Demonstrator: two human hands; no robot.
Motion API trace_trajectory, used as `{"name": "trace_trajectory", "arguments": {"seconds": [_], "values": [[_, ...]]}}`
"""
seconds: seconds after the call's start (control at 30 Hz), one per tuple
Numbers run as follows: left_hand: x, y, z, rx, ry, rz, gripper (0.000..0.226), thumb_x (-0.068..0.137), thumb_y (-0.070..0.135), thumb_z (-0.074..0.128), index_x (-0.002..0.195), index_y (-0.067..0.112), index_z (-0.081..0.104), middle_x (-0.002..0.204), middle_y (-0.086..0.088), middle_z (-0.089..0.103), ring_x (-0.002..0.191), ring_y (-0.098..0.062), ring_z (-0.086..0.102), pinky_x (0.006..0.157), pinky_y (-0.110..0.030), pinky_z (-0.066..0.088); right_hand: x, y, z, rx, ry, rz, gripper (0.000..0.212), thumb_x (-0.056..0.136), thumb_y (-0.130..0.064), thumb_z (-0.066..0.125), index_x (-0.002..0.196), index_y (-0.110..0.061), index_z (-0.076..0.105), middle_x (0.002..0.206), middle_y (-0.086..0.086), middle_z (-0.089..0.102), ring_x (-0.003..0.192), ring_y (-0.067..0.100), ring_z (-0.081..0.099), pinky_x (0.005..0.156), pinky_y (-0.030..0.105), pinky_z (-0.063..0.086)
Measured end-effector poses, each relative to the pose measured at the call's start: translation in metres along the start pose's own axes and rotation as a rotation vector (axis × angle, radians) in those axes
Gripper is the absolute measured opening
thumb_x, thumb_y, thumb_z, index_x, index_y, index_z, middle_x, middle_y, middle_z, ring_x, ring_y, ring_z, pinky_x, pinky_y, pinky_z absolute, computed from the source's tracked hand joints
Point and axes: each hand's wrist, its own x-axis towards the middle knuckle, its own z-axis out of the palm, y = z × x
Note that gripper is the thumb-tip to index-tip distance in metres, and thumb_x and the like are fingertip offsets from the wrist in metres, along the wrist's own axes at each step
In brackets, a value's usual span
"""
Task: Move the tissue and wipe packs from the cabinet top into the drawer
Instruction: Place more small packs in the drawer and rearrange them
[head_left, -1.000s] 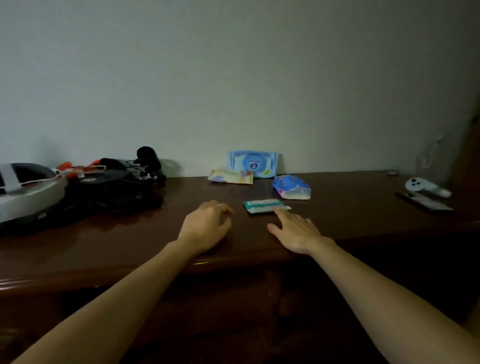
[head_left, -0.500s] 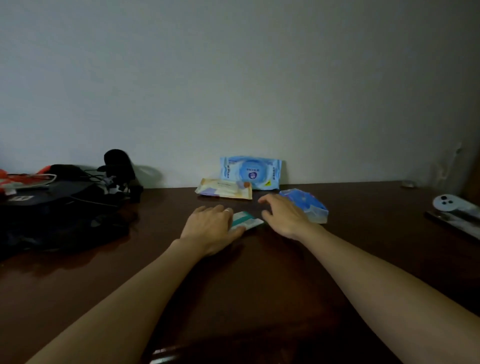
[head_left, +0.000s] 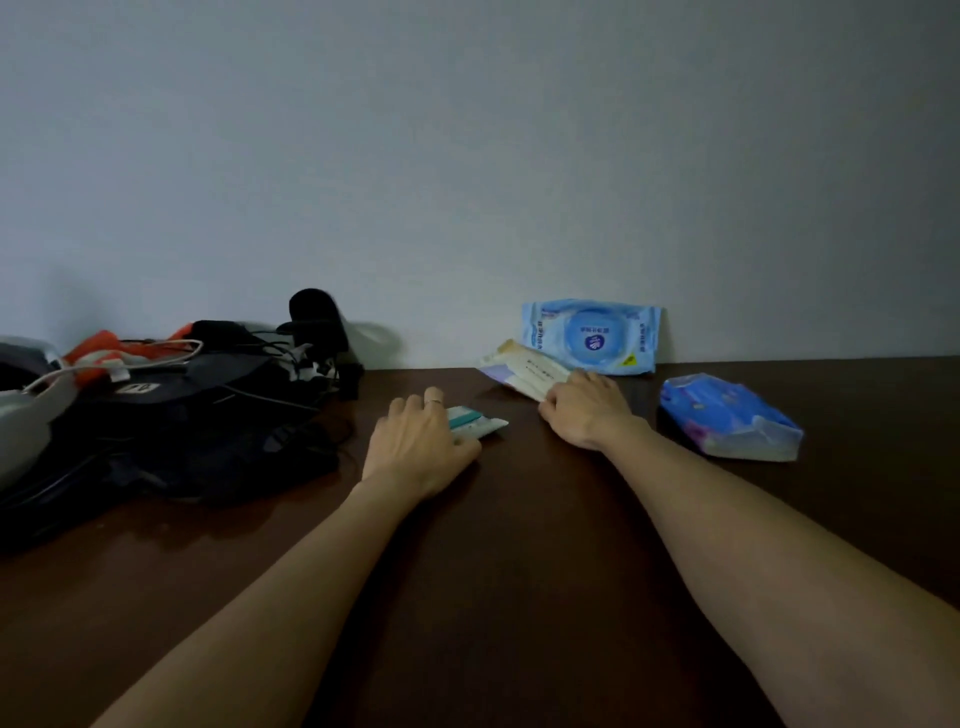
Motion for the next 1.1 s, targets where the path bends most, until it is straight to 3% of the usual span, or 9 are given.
{"name": "trace_trajectory", "arguments": {"seconds": [0.23,0.37,0.43,0.5,0.57,0.8,0.9,1.0,1.1], "values": [[-0.069,0.007,-0.039,-0.081,0.121,-0.147,0.052,0.096,0.045,0.042,0.134,0.009,0.045,0.121,-0.016,0.056,0.103,-0.032,0.056,0.08,-0.041,0.047,-0.127,-0.014,-0.038,0.057,0.011,-0.163,0.039,0.096,-0.054,0.044,0.114,-0.033,0.071,0.121,0.001,0.061,0.111,0.021,0.056,0.11,0.042,0.033],[-0.133,0.002,-0.07,-0.255,0.137,-0.243,0.068,0.094,0.059,0.043,0.14,0.01,0.041,0.124,-0.016,0.055,0.107,-0.034,0.058,0.076,-0.038,0.044,-0.214,-0.017,-0.045,0.11,0.364,-0.195,0.041,0.086,-0.073,0.04,0.078,-0.036,0.057,0.09,-0.013,0.063,0.089,0.01,0.057,0.095,0.036,0.039],[-0.166,-0.001,-0.087,-0.32,0.13,-0.251,0.083,0.085,0.072,0.05,0.141,0.013,0.041,0.124,-0.013,0.055,0.107,-0.033,0.06,0.074,-0.036,0.044,-0.245,-0.018,-0.052,0.242,0.353,-0.188,0.054,0.076,-0.085,0.045,0.103,-0.04,0.058,0.112,-0.01,0.06,0.107,0.014,0.055,0.095,0.037,0.042],[-0.203,-0.002,-0.101,-0.356,0.141,-0.218,0.084,0.079,0.069,0.062,0.141,0.017,0.041,0.125,-0.009,0.055,0.107,-0.028,0.061,0.075,-0.032,0.044,-0.27,-0.024,-0.06,0.418,0.062,-0.14,0.084,0.066,-0.094,0.048,0.134,-0.045,0.045,0.142,-0.009,0.05,0.127,0.016,0.048,0.097,0.039,0.042],[-0.241,0.001,-0.111,-0.389,0.186,-0.18,0.076,0.079,0.06,0.067,0.14,0.022,0.042,0.125,-0.004,0.054,0.106,-0.024,0.06,0.077,-0.03,0.046,-0.293,-0.035,-0.062,0.385,-0.093,-0.179,0.091,0.063,-0.097,0.044,0.138,-0.047,0.042,0.141,-0.011,0.052,0.126,0.017,0.051,0.09,0.039,0.043],[-0.38,0.003,-0.093,-0.596,0.426,-0.049,0.057,0.086,0.05,0.063,0.135,0.041,0.037,0.126,0.016,0.047,0.109,-0.003,0.054,0.08,-0.021,0.051,-0.422,-0.071,0.003,0.32,0.567,-0.465,0.076,0.076,-0.078,0.058,0.131,-0.026,0.055,0.118,-0.006,0.057,0.105,0.015,0.052,0.086,0.031,0.039],[-0.436,-0.016,-0.052,-0.606,0.345,-0.063,0.058,0.086,0.047,0.062,0.137,0.041,0.036,0.126,0.017,0.047,0.111,-0.001,0.052,0.083,-0.024,0.05,-0.483,-0.087,0.072,0.333,0.425,-0.533,0.076,0.079,-0.077,0.056,0.132,-0.023,0.053,0.121,-0.003,0.054,0.107,0.017,0.052,0.087,0.031,0.039],[-0.484,-0.041,-0.002,-0.479,0.149,-0.093,0.058,0.089,0.053,0.056,0.14,0.036,0.034,0.127,0.014,0.045,0.109,-0.004,0.053,0.08,-0.028,0.054,-0.514,-0.099,0.137,0.344,0.009,-0.404,0.078,0.075,-0.081,0.054,0.133,-0.029,0.051,0.123,-0.007,0.055,0.11,0.015,0.053,0.084,0.029,0.038],[-0.524,-0.067,0.048,-0.359,-0.026,-0.174,0.059,0.089,0.054,0.054,0.14,0.029,0.036,0.127,0.008,0.051,0.112,-0.013,0.054,0.087,-0.038,0.056,-0.525,-0.104,0.205,0.351,-0.327,-0.261,0.084,0.073,-0.081,0.051,0.142,-0.037,0.039,0.141,-0.006,0.049,0.128,0.017,0.046,0.095,0.035,0.04]]}}
